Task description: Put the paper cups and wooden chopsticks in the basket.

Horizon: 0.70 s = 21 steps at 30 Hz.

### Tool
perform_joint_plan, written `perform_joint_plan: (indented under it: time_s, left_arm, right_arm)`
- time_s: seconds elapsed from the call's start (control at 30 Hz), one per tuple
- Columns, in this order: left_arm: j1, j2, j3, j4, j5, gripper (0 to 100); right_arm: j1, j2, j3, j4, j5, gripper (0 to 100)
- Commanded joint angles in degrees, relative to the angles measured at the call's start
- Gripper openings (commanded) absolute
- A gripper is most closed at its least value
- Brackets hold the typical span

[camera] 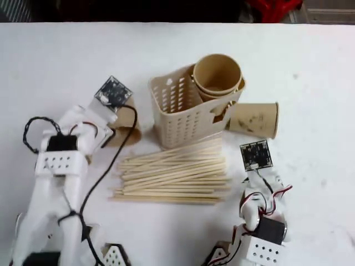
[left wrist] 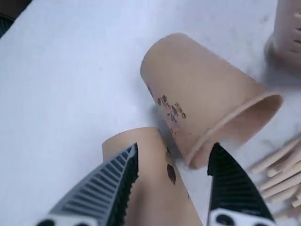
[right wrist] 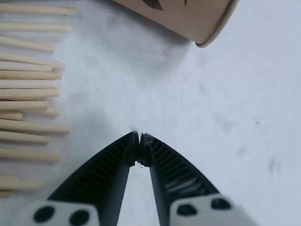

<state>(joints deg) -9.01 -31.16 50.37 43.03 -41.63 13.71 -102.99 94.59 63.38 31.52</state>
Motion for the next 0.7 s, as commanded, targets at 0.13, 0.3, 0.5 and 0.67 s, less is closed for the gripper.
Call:
perform_joint_plan:
  time_s: [0.13,0.3,0.5,0.67]
  left_arm:
    - [0.6,10.5,-3.9,-8.4,-0.1,25]
    - [0.3,13.4,-5.8,-13.2,3.9,25]
    - [0.7,17.2,-6.6,-20.1,9.0,22]
    - [0.7,17.8,-6.7,-21.9,10.4,7]
  right_arm:
    - [-0.6,-0.2,-0.2,-1.0,0.6,1.9]
    - [-0.6,-0.2,-0.2,-1.0,0.6,1.9]
    - [-0.6,-0.2,-0.2,-1.0,0.6,1.9]
    - [-0.6,-0.2,-0.2,-1.0,0.6,1.9]
